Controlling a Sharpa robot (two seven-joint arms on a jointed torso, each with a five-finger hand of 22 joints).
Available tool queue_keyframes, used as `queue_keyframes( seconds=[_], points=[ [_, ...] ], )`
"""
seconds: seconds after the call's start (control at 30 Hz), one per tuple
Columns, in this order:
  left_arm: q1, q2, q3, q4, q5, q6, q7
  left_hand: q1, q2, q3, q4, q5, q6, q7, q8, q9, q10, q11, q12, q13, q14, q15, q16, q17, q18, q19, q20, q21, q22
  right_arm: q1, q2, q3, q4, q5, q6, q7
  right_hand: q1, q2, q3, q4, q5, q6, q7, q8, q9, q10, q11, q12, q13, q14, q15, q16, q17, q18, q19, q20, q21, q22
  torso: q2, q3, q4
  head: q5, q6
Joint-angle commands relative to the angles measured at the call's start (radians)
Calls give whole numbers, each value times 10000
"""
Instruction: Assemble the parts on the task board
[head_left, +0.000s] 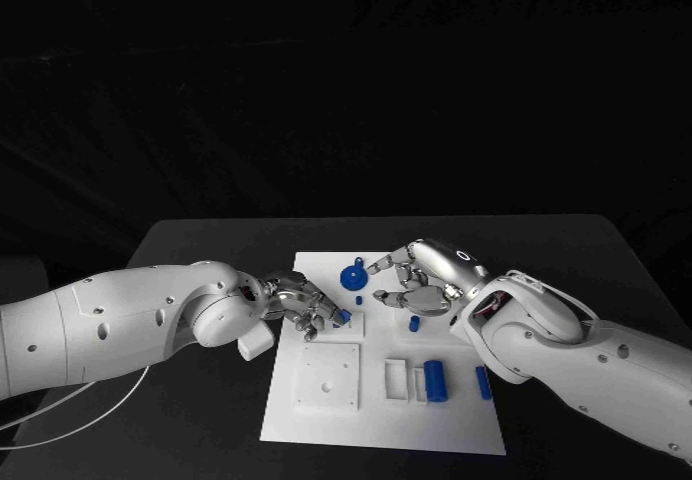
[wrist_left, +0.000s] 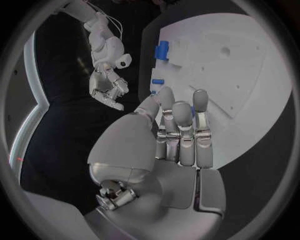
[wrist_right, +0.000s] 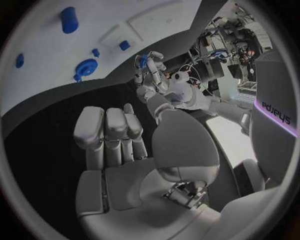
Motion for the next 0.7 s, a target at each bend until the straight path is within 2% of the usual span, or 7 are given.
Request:
queue_keyframes(
  seconds=[0.03,0.07,0.2,0.33,0.5,0.7],
  points=[
    [22,47,7,35,1024,815,324,-217,67,-10,-134,-3,542,-330,82,1954,419,-56,70,7,39,-66,29,24,-33,-50,-5,57,202,20,161,-46,4,-978,349,93,81,56,-19,-85,-204,-24,7,-43,-13,69,38,44,1,4,-60,42,1,-25,426,-52,29,1402,4,5,8,-1,24],
    [22,50,7,40,1041,821,328,-243,72,-23,-128,-5,547,-344,89,2000,418,-66,75,8,40,-71,30,27,-37,-51,-6,55,199,24,184,-58,0,-1017,377,82,90,56,-27,-91,-235,-31,9,-43,-13,69,40,44,1,3,-60,41,1,-25,424,-52,21,1399,4,5,8,-1,24],
    [24,70,7,90,1178,844,353,-378,110,-72,-143,-28,545,-389,107,2427,424,-82,133,19,62,-83,44,56,-65,-40,-15,28,192,81,381,-239,-46,-1369,688,-19,200,33,-170,-151,-758,-121,27,-44,-14,46,63,10,-29,-1,-46,16,-12,-30,414,-40,0,1393,6,-3,17,19,17],
    [25,87,6,118,1237,824,359,-382,106,-86,-129,-19,503,-388,91,2728,423,-79,176,25,74,-88,57,81,-73,-18,-22,0,196,125,478,-386,-56,-1568,970,-69,307,41,-428,-139,-1087,-159,18,-42,-13,23,67,-26,-64,-6,-40,-20,-29,-33,403,-33,-43,1384,5,-5,17,41,-1],
    [25,93,6,132,1241,750,356,-425,83,-124,-50,-46,532,-431,119,2994,429,-102,258,42,116,-105,79,108,-73,26,-31,3,194,149,494,-496,20,-1696,1285,-49,486,104,-971,8,-1126,-247,44,-42,-13,4,77,-42,-97,-6,-26,-49,-27,-35,402,-28,-77,1382,5,-8,2,83,-26],
    [25,86,6,118,1084,723,349,-364,27,-87,-8,53,503,-432,92,3285,430,-107,279,25,123,-107,71,128,-73,38,-35,-16,198,155,441,-565,134,-1729,1638,48,509,93,-1060,-5,-1072,-246,19,-41,-12,-6,78,-40,-95,-14,-40,-88,-48,-47,398,-33,-74,1385,7,1,12,103,-57]
  ],
)
